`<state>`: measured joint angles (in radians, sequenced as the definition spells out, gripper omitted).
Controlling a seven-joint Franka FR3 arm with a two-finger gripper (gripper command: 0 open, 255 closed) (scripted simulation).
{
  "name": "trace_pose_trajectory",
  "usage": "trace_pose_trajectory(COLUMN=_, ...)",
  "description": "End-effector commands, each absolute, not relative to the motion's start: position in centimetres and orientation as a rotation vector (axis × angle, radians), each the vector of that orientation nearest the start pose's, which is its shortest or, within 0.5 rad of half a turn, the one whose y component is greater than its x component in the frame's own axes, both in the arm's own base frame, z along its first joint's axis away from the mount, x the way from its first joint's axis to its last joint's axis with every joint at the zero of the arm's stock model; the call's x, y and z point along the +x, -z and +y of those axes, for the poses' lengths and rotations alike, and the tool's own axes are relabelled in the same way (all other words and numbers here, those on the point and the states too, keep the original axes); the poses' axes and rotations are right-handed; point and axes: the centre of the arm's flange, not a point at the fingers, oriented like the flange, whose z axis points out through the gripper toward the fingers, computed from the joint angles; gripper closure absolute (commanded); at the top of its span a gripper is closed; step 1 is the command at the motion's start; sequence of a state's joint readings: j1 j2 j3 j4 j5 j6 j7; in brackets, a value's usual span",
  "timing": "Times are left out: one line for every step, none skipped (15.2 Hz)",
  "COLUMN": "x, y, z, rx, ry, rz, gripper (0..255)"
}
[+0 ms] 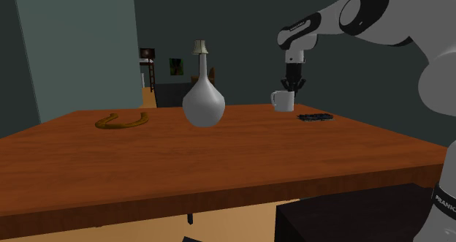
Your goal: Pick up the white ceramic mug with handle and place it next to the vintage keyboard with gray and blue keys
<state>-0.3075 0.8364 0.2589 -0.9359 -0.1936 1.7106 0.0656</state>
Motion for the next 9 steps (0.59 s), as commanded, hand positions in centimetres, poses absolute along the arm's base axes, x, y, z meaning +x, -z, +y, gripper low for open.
trace_pose_trajectory(x=75.35, y=-37.37, z=-12.79, rx=-3.129, ry=-0.064, rz=0.254, gripper=255)
trace_pose_trajectory(x=75.35, y=-37.37, z=-12.78, rx=-3.129, ry=-0.064, rz=0.254, gripper=255)
trace_pose_trajectory(x=75.35, y=-37.37, z=-12.79, rx=-3.129, ry=-0.064, rz=0.254, gripper=255)
trace_pose_trajectory(x=75.35, y=-37.37, z=-12.79, rx=-3.129, ry=-0.064, rz=0.254, gripper=255)
trace_pose_trajectory(x=75.35, y=-37.37, z=-12.79, rx=-3.129, ry=-0.064, rz=0.254, gripper=255)
trace_pose_trajectory(x=75.35, y=-37.37, z=-12.79, rx=-3.129, ry=-0.064, rz=0.254, gripper=255)
trace_pose_trajectory(x=75.35, y=-37.37, z=-12.79, rx=-3.129, ry=-0.064, rz=0.254, gripper=255)
trace_pose_trajectory(x=75.35, y=-37.37, z=-12.79, rx=-3.129, ry=-0.064, rz=0.254, gripper=255)
trace_pose_trajectory(x=75.35, y=-37.36, z=-12.78, rx=-3.129, ry=-0.064, rz=0.254, gripper=0)
